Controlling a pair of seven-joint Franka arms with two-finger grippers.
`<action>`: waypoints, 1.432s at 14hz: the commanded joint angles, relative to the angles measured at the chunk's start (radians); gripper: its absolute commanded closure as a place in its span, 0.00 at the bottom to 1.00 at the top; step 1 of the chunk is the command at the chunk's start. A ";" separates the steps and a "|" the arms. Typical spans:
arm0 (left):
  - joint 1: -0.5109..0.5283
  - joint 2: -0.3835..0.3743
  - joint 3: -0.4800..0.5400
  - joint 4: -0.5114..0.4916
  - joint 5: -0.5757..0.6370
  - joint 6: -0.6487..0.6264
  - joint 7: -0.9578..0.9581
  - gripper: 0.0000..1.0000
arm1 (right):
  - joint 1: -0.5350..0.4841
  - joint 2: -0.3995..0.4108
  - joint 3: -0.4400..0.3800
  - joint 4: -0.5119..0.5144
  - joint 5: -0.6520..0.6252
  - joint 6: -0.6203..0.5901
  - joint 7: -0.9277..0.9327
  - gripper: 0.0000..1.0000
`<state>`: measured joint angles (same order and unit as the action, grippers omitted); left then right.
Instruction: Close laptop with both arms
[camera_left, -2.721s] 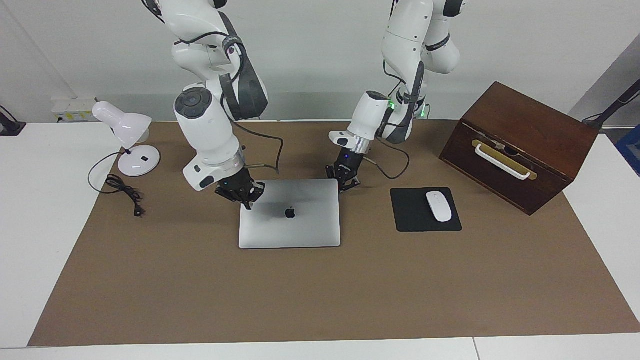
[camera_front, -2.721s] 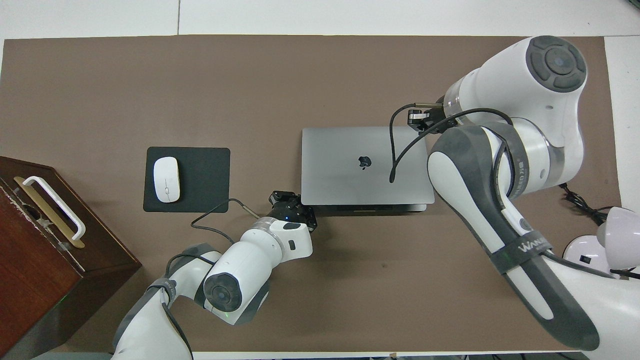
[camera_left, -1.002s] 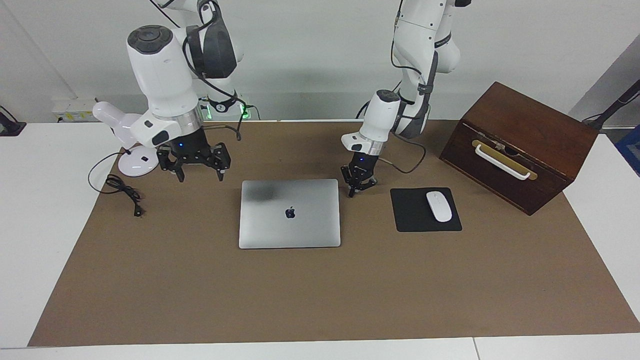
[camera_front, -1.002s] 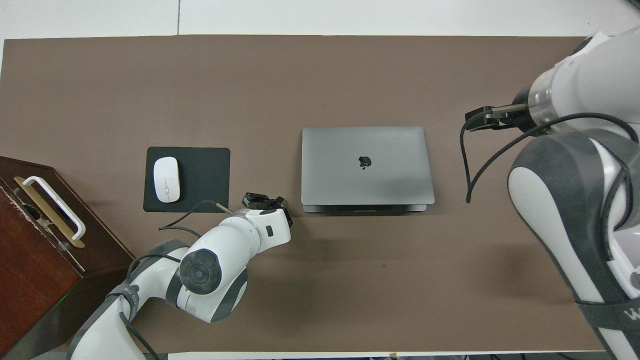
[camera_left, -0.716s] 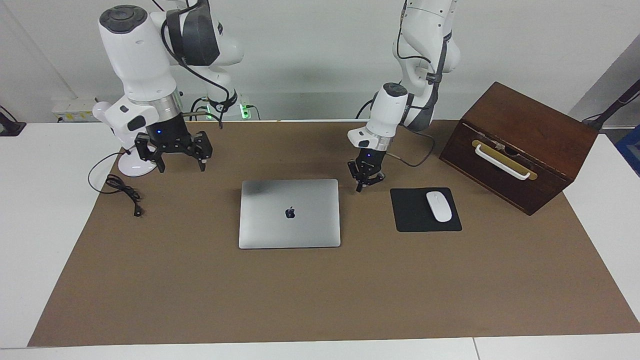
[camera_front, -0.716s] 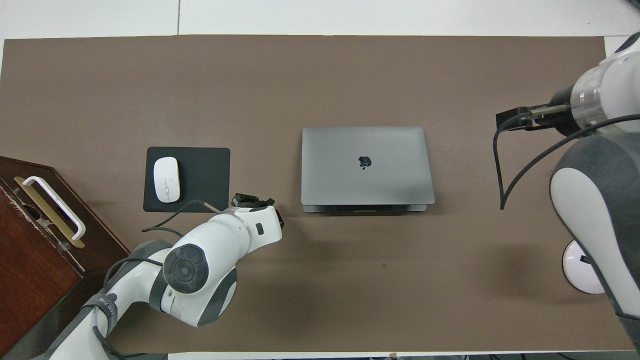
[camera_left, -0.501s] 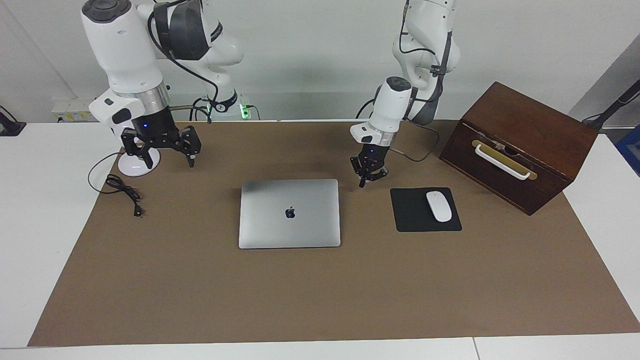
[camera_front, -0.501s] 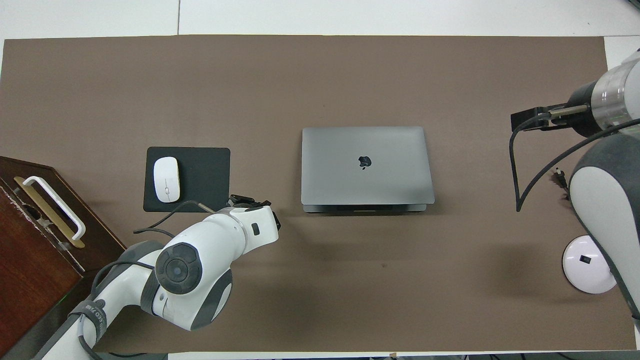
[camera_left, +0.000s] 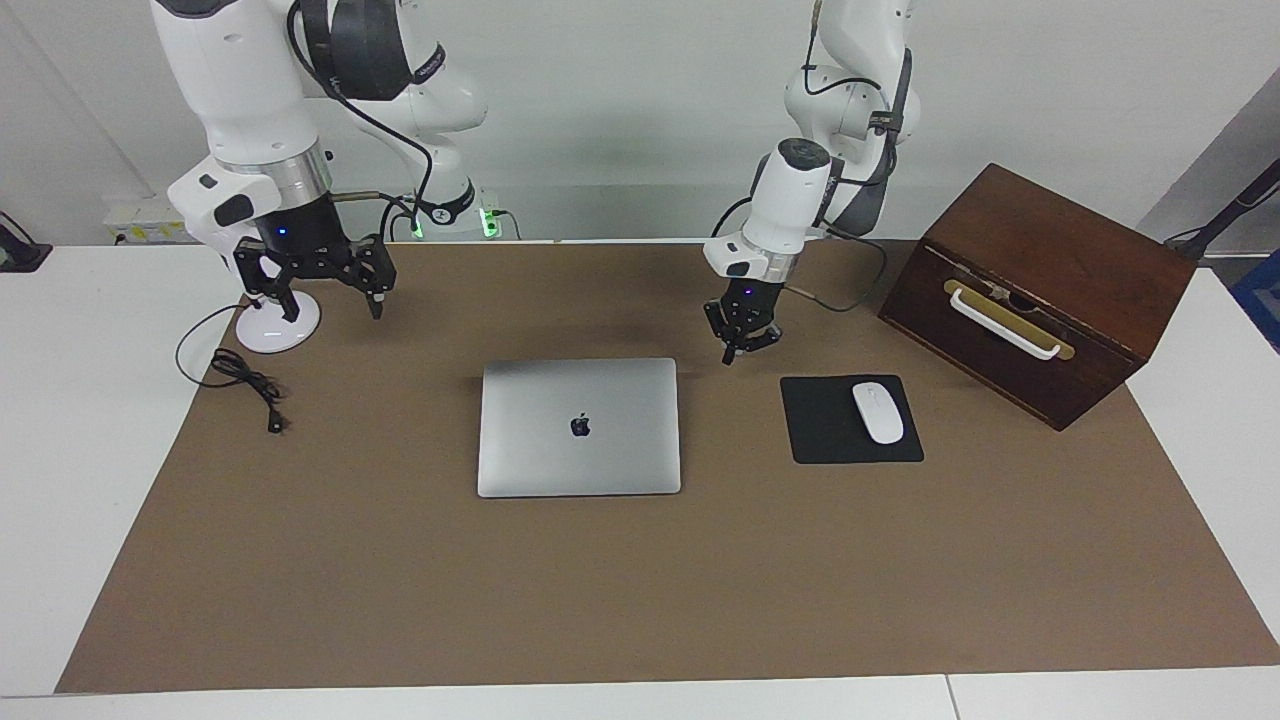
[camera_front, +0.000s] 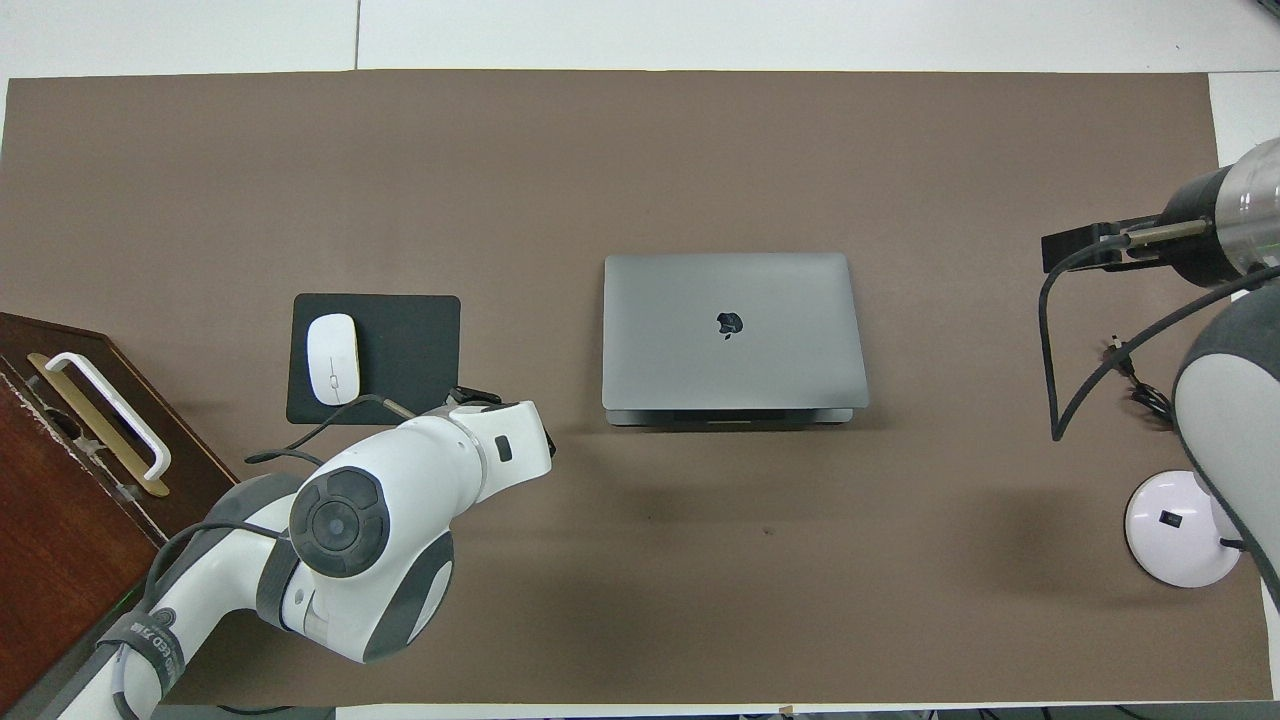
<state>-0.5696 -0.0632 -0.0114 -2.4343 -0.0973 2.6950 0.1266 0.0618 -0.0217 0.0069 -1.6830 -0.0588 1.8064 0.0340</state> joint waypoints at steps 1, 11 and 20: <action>0.005 -0.020 -0.001 0.034 -0.012 -0.072 -0.030 1.00 | -0.033 -0.026 0.012 -0.024 -0.012 -0.004 -0.043 0.00; 0.108 -0.098 -0.001 0.150 -0.012 -0.309 -0.030 1.00 | -0.054 -0.046 0.012 -0.024 0.005 -0.019 -0.071 0.00; 0.223 -0.152 -0.001 0.303 -0.002 -0.593 -0.028 1.00 | -0.089 -0.057 0.012 -0.024 0.103 -0.070 -0.059 0.00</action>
<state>-0.3791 -0.2103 -0.0041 -2.1733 -0.0975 2.1718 0.1003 -0.0061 -0.0564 0.0065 -1.6847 0.0207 1.7480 -0.0095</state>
